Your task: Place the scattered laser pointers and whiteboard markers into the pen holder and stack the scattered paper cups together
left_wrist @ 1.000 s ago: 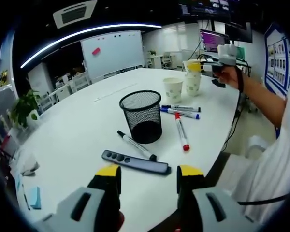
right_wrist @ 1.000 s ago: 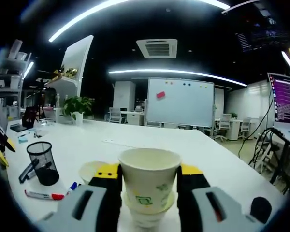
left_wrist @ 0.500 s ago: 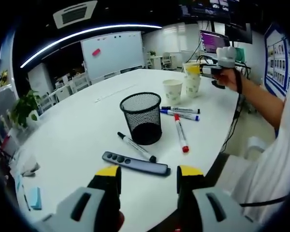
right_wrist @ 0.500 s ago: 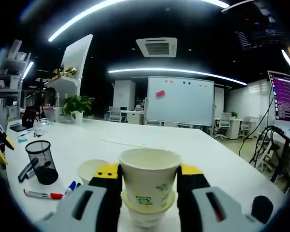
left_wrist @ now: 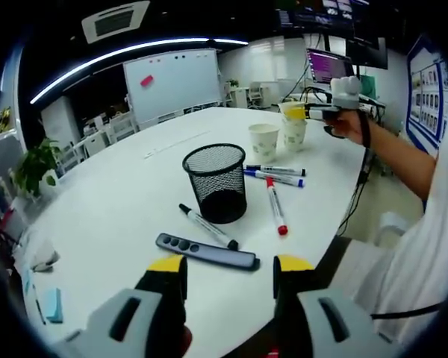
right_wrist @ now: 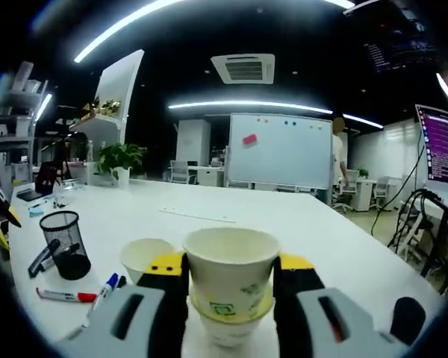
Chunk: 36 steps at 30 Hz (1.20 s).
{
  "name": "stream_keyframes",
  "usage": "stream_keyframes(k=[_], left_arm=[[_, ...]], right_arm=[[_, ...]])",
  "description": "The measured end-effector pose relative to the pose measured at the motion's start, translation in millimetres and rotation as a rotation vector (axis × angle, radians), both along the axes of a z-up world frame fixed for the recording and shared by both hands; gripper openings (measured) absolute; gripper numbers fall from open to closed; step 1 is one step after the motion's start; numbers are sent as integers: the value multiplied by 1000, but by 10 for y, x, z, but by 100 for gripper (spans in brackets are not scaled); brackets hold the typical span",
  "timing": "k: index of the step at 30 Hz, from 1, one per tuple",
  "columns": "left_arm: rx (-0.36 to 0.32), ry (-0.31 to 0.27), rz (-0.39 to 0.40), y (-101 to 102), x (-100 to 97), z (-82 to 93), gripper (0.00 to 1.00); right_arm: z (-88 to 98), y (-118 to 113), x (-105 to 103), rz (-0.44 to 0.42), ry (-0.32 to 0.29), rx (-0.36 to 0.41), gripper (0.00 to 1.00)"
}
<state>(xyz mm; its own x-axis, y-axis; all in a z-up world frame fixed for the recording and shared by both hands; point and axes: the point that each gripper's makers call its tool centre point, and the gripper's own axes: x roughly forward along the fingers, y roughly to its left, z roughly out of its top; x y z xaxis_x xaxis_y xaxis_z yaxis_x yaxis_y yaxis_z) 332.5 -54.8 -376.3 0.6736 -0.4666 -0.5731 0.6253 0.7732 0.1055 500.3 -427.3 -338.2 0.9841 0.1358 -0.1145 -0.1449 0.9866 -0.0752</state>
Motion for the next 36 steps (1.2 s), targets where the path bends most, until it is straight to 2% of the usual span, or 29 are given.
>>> stream_keyframes(k=[14,29,36], left_arm=[[4,11,-2,7,5,-54,47],[3,6,14,44,-6,-40,47],[4,9,8,22,-15,-48,47]], right_arm=[[-38,101,-94,-1,18,27,44],[-140,192,-130,20,49,14,44],[-167,127,-78,23,51,18,45]])
